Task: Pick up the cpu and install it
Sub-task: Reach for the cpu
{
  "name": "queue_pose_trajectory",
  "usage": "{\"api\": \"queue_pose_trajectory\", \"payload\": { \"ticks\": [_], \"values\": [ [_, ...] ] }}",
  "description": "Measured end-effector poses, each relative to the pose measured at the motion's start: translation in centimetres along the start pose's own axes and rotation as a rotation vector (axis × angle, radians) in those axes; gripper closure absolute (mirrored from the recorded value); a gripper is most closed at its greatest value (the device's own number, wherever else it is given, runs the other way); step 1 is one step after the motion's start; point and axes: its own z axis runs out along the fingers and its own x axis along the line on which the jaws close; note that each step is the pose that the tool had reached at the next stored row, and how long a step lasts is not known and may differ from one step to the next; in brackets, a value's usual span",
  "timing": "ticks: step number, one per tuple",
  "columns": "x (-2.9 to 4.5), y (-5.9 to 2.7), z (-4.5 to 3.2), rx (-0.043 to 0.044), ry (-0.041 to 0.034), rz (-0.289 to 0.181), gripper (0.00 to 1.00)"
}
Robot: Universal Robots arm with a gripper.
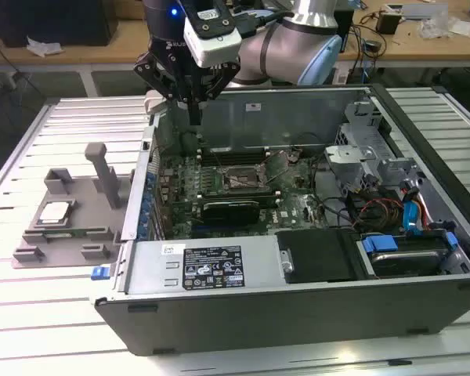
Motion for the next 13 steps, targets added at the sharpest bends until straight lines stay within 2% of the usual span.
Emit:
{"api": "queue_pose_trajectory", "payload": {
  "ticks": [8,13],
  "values": [
    [0.02,0.02,0.00,0.0000,0.0000,0.000,0.89],
    [0.41,0.00,-0.01,0.0000,-0.0001,0.000,0.89]
  ]
}}
